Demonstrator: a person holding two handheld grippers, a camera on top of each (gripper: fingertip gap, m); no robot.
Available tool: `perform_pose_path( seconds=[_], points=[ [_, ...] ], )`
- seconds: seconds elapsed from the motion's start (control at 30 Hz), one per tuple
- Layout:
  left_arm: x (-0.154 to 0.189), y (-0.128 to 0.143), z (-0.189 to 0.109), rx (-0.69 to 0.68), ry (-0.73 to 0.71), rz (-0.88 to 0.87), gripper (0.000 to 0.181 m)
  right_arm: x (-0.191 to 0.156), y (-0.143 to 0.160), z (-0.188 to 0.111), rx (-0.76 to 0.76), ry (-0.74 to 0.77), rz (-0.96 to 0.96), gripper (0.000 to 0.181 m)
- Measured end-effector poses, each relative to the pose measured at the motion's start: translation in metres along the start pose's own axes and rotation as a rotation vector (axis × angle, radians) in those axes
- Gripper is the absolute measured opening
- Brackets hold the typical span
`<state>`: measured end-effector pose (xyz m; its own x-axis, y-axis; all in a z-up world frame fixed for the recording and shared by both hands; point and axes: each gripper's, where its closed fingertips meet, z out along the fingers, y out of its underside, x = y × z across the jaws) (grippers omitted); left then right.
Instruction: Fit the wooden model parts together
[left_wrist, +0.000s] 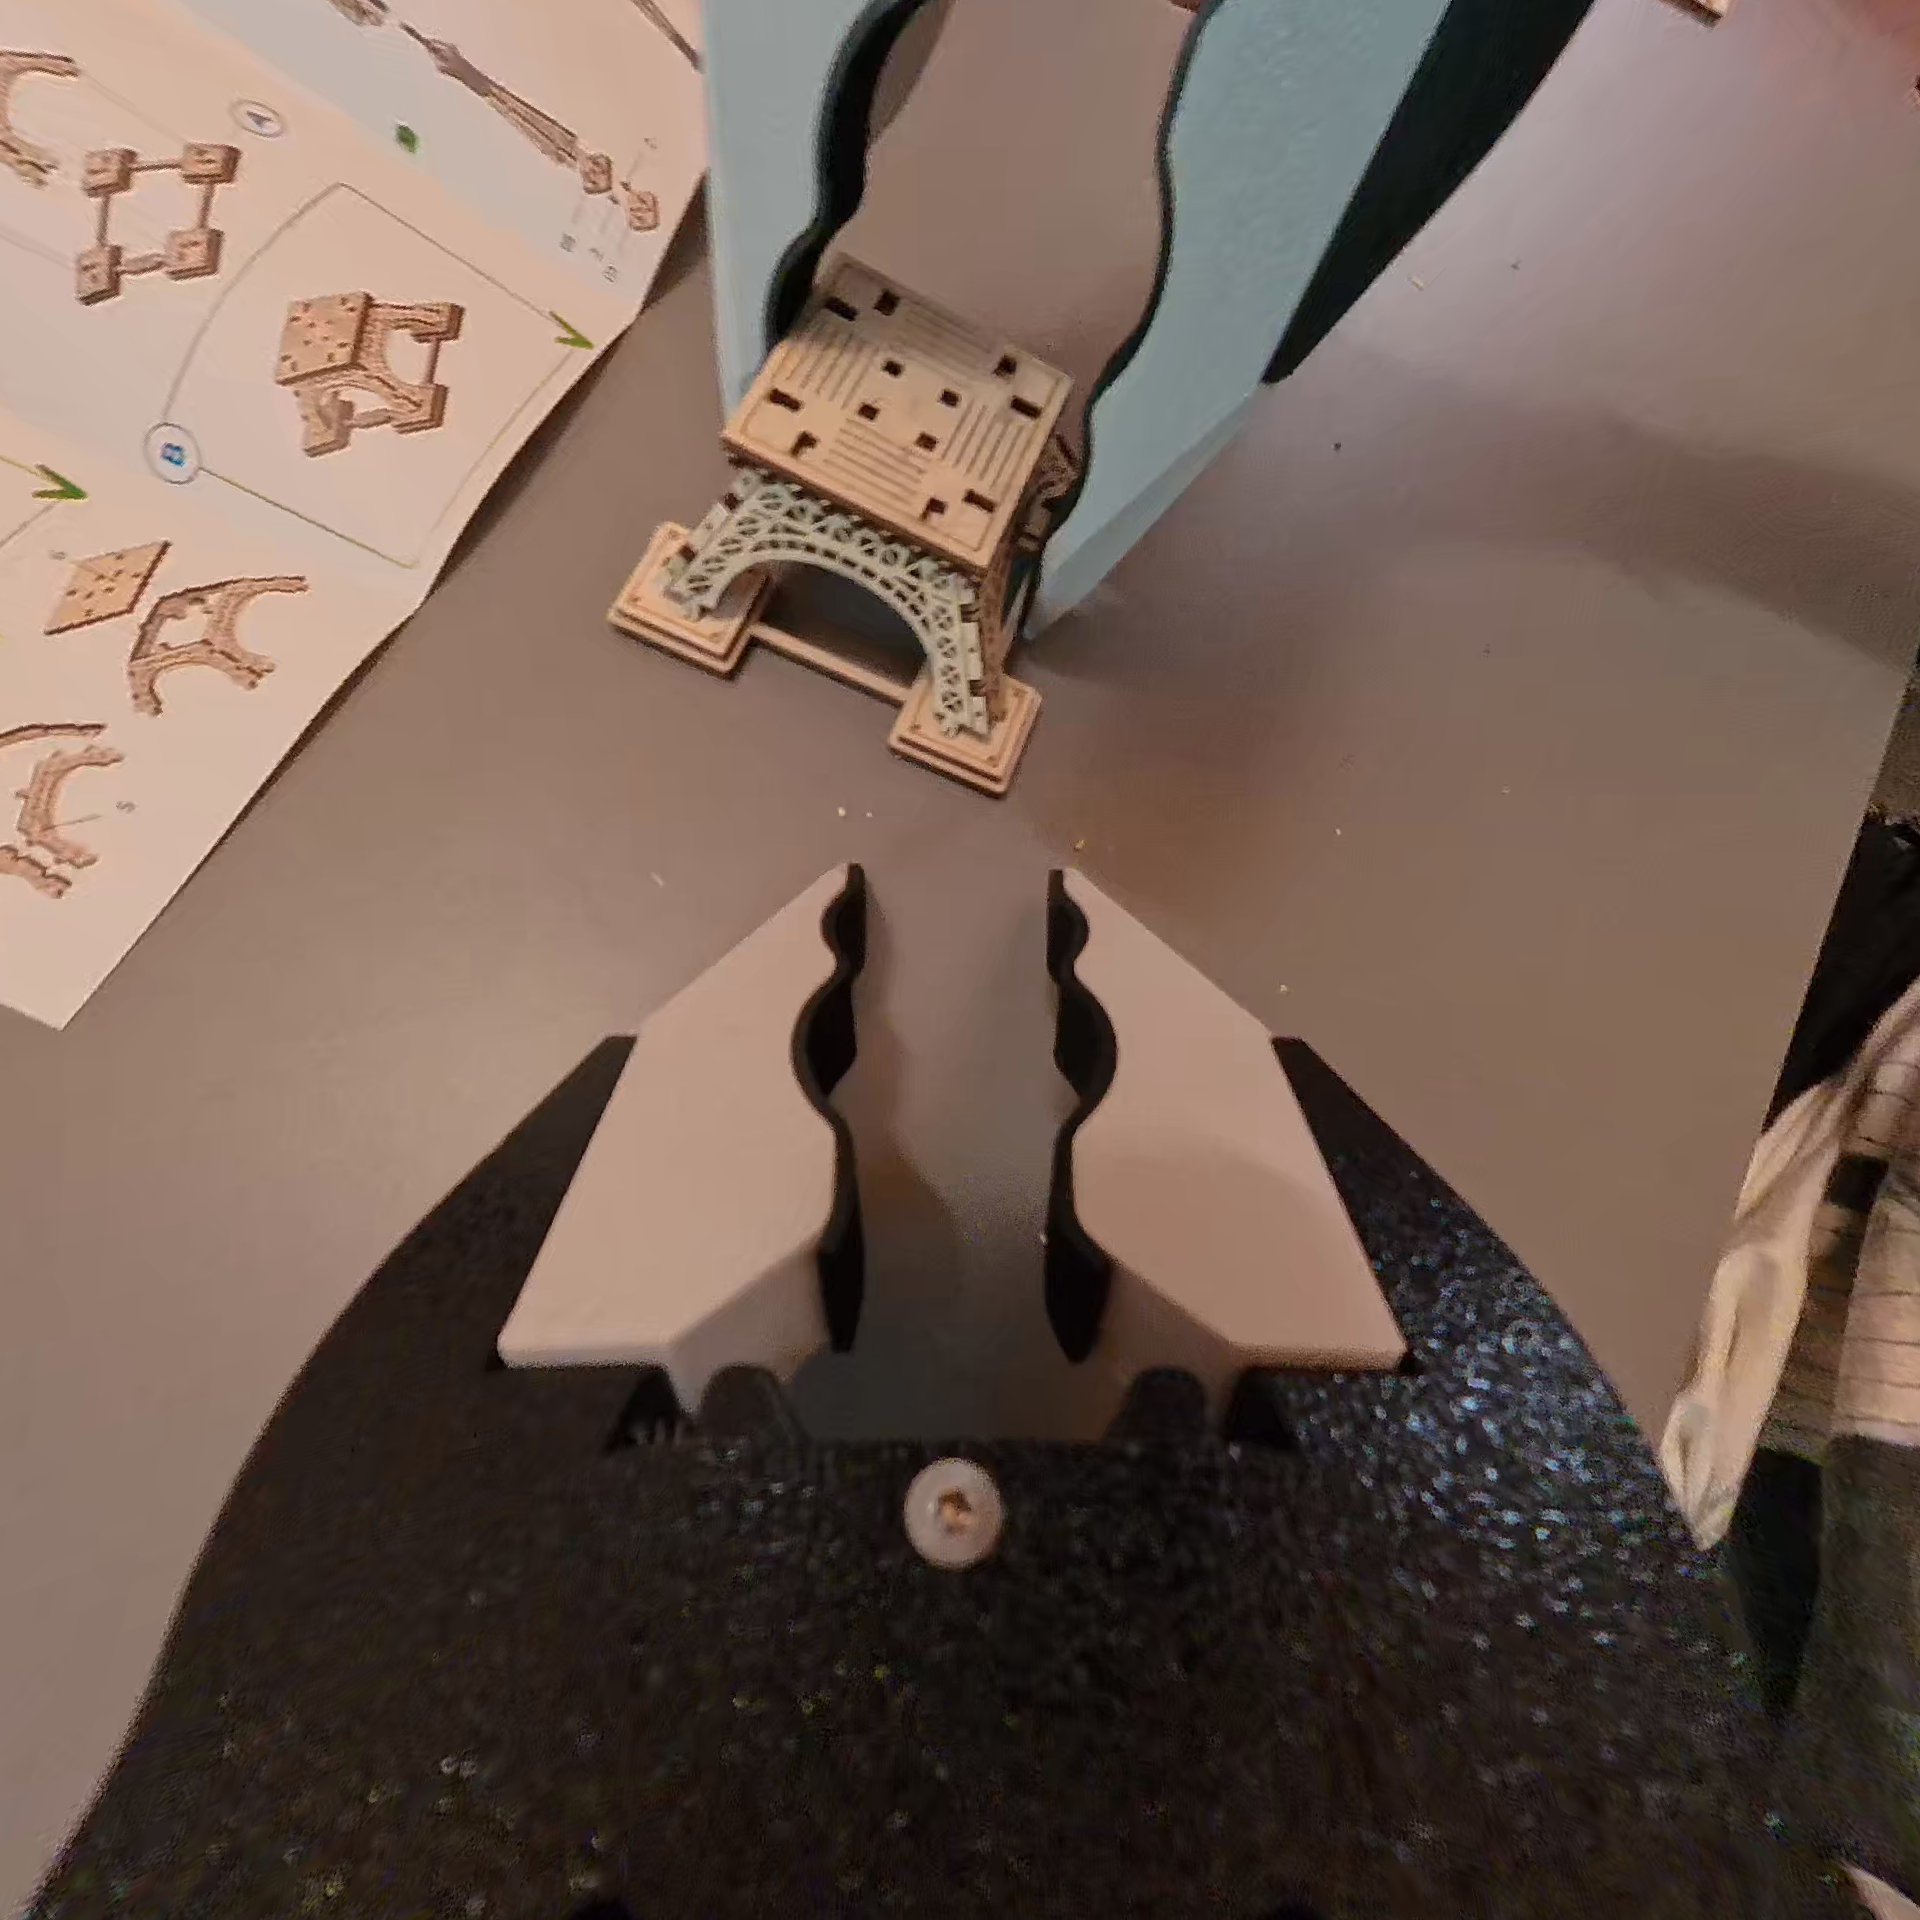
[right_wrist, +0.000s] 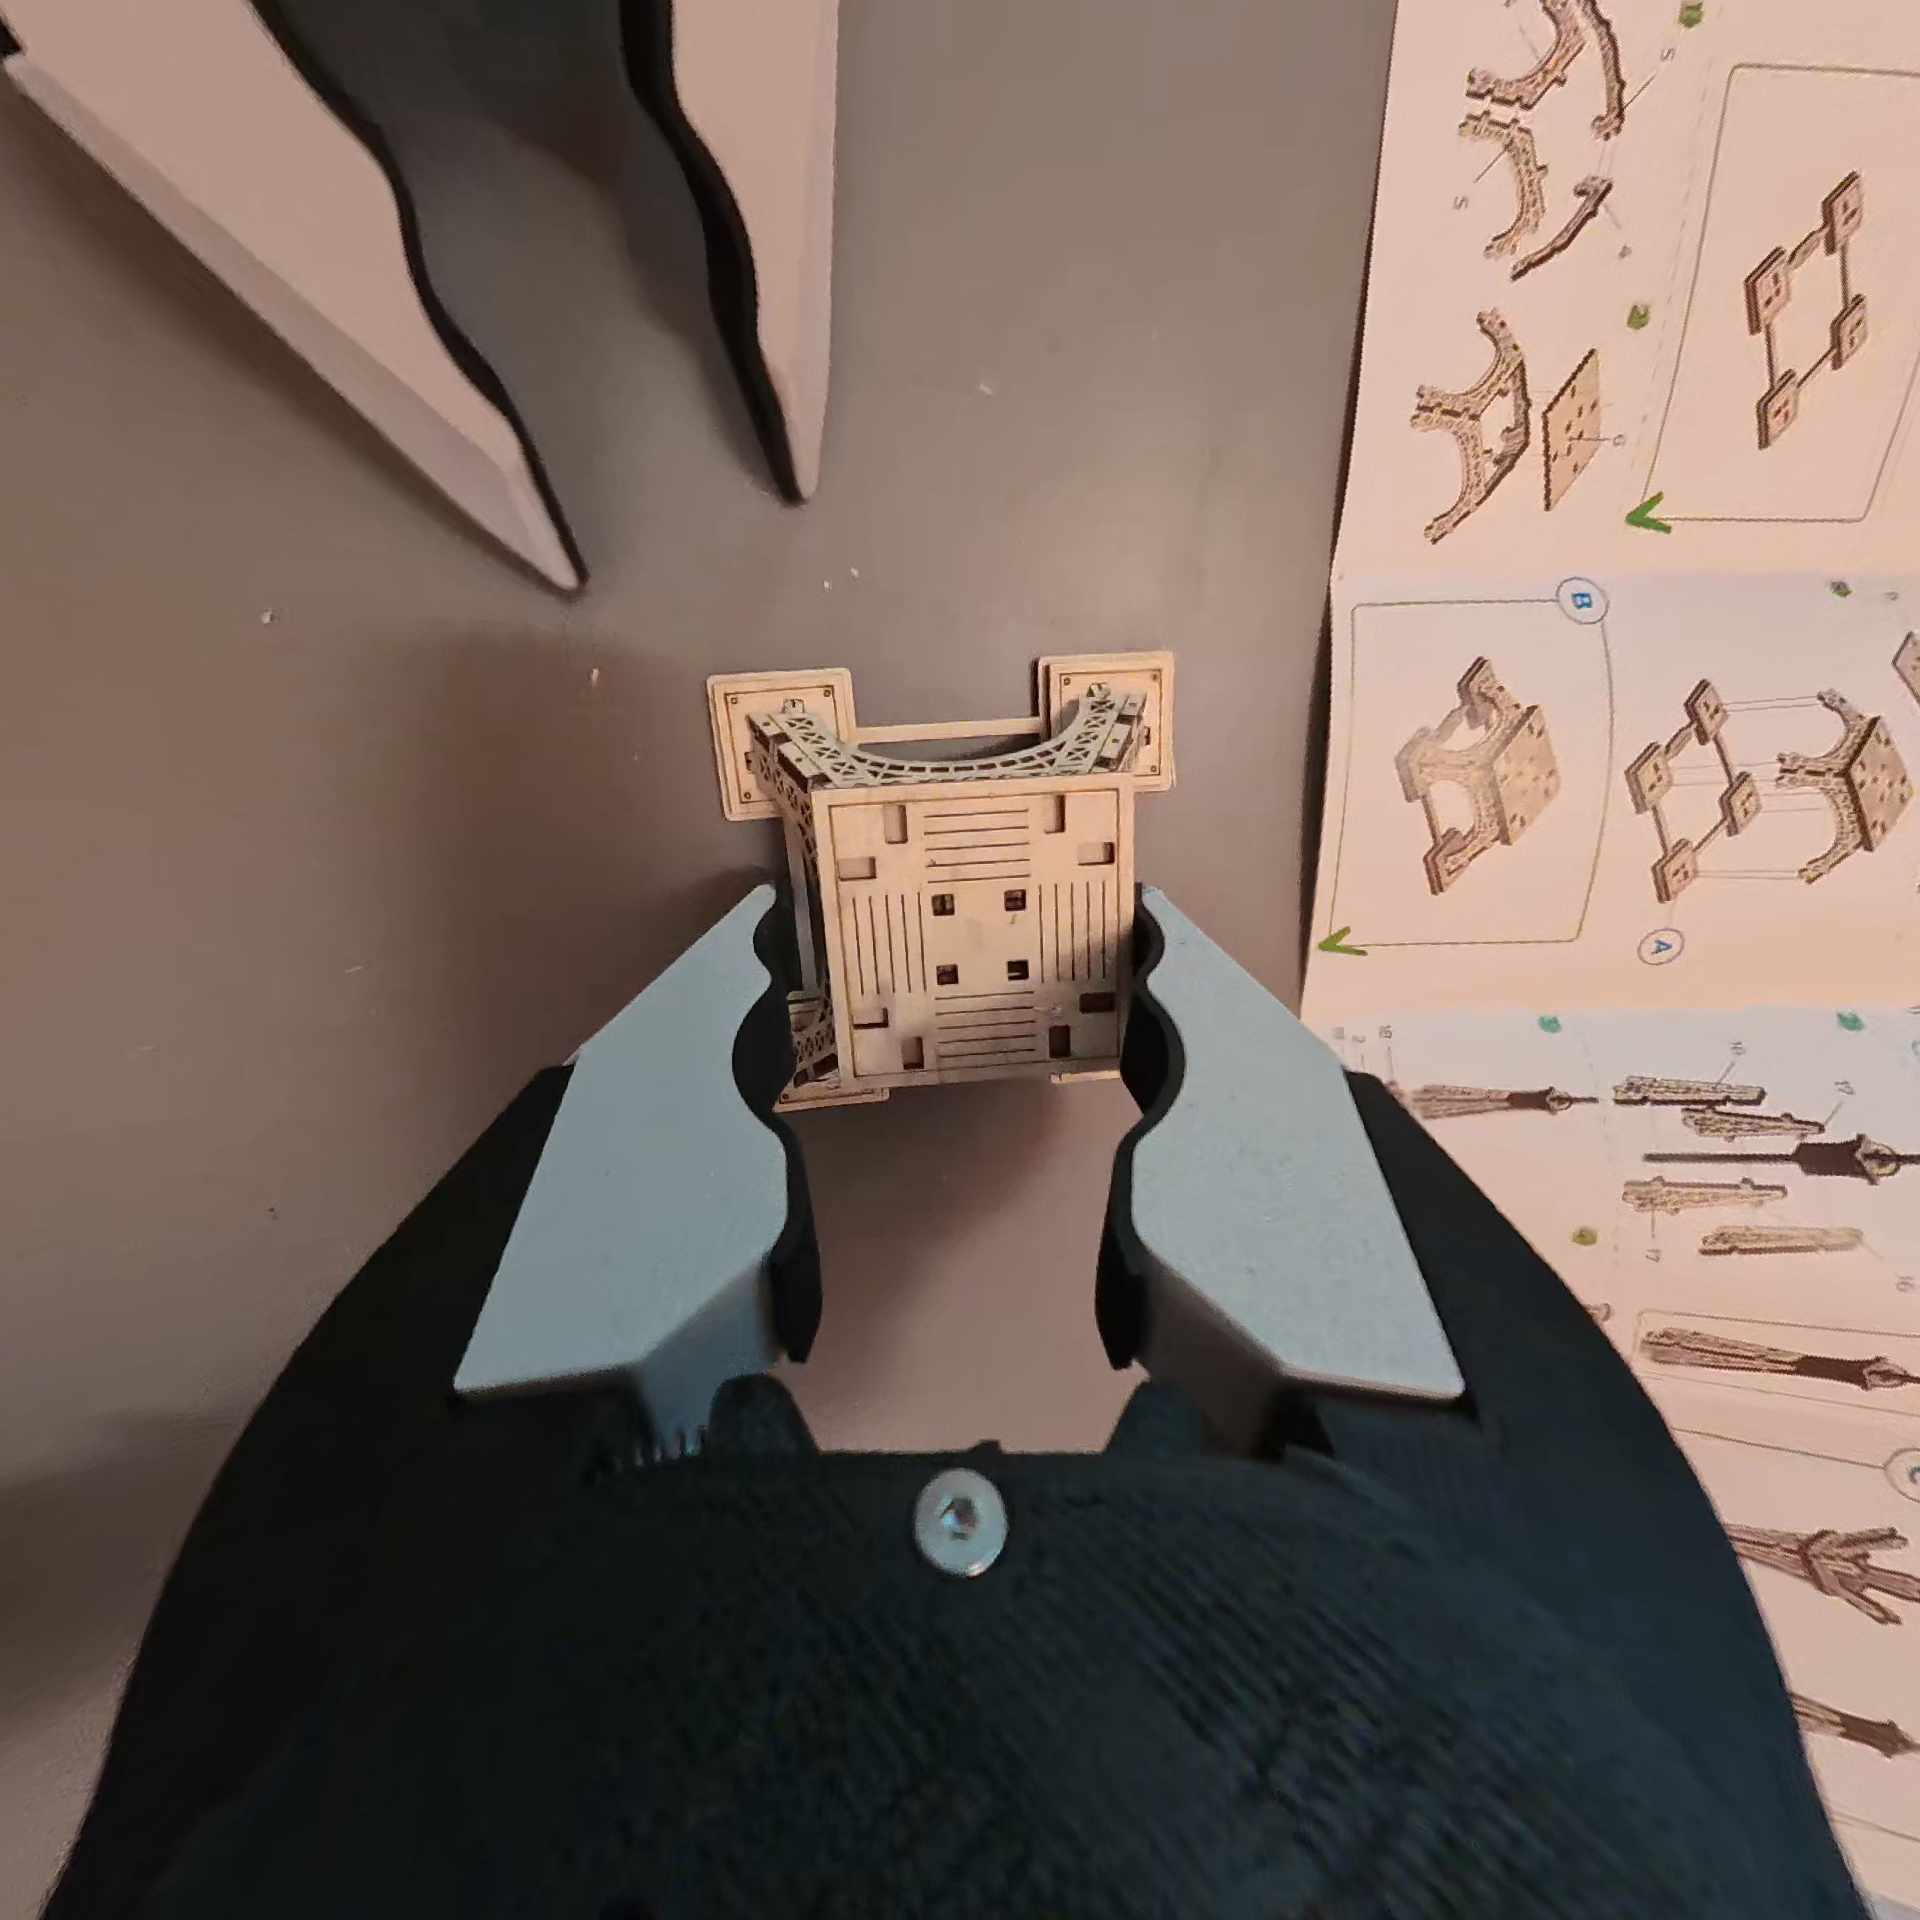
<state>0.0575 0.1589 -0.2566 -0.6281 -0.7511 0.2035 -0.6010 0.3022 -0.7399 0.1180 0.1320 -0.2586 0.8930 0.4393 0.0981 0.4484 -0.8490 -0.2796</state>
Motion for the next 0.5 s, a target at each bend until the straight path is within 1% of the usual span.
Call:
perform_pose_path(
  seconds=[0.07,0.1,0.17,0.23,0.3,0.4,0.5],
  points=[
    [-0.002,-0.003,-0.003,0.022,-0.017,0.01,0.033,-0.003,0.001,-0.004,0.043,-0.012,0.029,0.061],
    [-0.002,-0.007,-0.006,0.041,-0.027,0.035,0.033,-0.004,-0.002,-0.008,0.094,-0.021,0.058,0.061],
    [-0.003,-0.018,-0.016,0.099,-0.069,0.102,0.035,-0.008,-0.012,-0.021,0.252,-0.061,0.141,0.061],
    [0.001,-0.033,-0.029,0.167,-0.1,0.193,0.037,-0.014,-0.025,-0.04,0.445,-0.133,0.238,0.061],
    [0.01,-0.053,-0.044,0.249,-0.138,0.305,0.039,-0.022,-0.034,-0.059,0.613,-0.242,0.349,0.061],
    [0.036,-0.078,-0.067,0.361,-0.169,0.504,0.037,-0.032,-0.045,-0.084,0.839,-0.421,0.493,0.061],
    [0.056,-0.096,-0.081,0.412,-0.192,0.622,0.037,-0.05,-0.052,-0.111,1.044,-0.692,0.579,0.061]
  ],
)
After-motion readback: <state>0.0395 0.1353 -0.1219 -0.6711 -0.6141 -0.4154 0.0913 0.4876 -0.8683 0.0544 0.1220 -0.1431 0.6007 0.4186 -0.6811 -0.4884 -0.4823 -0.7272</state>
